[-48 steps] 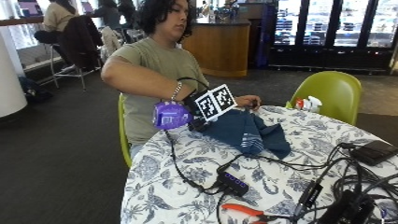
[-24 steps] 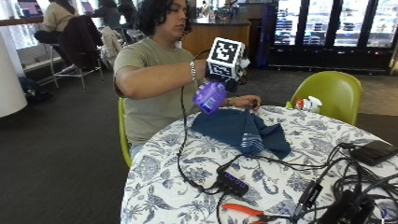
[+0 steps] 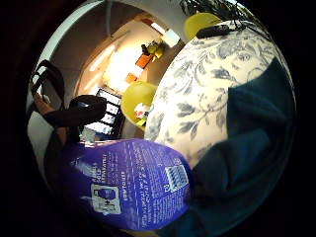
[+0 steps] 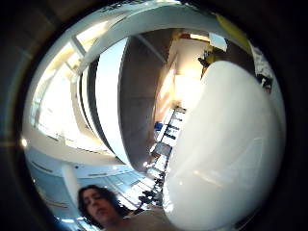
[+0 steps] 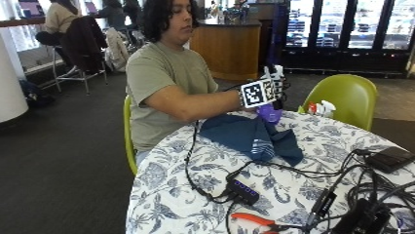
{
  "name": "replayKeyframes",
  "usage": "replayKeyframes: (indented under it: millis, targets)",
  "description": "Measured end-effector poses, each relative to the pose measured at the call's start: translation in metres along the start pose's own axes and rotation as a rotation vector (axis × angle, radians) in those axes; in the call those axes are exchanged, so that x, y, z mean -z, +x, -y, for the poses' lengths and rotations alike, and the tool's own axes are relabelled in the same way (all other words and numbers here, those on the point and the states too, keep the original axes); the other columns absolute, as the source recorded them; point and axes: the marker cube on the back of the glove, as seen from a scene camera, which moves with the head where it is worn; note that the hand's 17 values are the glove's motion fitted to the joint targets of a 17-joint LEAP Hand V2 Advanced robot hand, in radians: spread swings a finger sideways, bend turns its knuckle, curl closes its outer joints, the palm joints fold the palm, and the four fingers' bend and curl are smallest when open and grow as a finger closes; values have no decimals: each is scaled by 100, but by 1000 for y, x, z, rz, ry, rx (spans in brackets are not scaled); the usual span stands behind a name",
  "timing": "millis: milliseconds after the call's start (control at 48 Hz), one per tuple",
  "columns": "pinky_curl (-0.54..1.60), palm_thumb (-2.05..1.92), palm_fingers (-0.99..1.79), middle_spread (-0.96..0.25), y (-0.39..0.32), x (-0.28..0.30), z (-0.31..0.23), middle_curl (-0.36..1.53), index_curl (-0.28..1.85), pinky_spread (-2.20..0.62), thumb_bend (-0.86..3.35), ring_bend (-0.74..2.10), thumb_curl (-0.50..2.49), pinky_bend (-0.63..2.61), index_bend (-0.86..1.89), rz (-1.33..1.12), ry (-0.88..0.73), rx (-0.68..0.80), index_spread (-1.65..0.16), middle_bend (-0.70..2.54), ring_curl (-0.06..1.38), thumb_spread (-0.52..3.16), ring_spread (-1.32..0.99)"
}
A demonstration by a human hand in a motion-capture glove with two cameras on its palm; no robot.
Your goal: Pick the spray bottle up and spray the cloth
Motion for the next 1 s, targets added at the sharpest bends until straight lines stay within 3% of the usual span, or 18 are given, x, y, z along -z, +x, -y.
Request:
replayKeyframes:
  millis: [354, 584, 729, 813, 855, 896, 1000]
  targets:
    - [43, 98, 134, -17, 36, -25, 61, 53, 60, -24, -3, 61, 78, 46, 27, -36, 116, 69, -28, 56, 49, 31, -16]
    - [43, 98, 134, -18, 46, -26, 86, 53, 61, -26, -3, 60, 78, 48, 25, -31, 86, 68, -28, 56, 48, 31, -17]
    - [43, 96, 129, -17, 53, -21, 73, 52, 61, -24, -5, 56, 78, 49, 24, -91, -91, -20, -28, 55, 47, 35, -16]
    - [40, 87, 108, -13, 63, -8, 55, 50, 59, -16, -6, 49, 71, 38, 23, -232, -252, -65, -27, 50, 44, 59, -13]
    - [40, 77, 77, -10, 69, 2, 50, 48, 57, -9, -9, 44, 67, 33, 16, -328, -296, -61, -26, 42, 44, 68, -11]
    - [40, 74, 64, -8, 74, 18, 43, 47, 57, -4, -8, 42, 64, 31, 15, -439, -350, -47, -26, 39, 45, 73, -10]
    - [36, 66, 49, -4, 74, 54, 18, 44, 51, 6, -6, 33, 57, 23, 15, -582, -448, -27, -27, 32, 40, 83, -8]
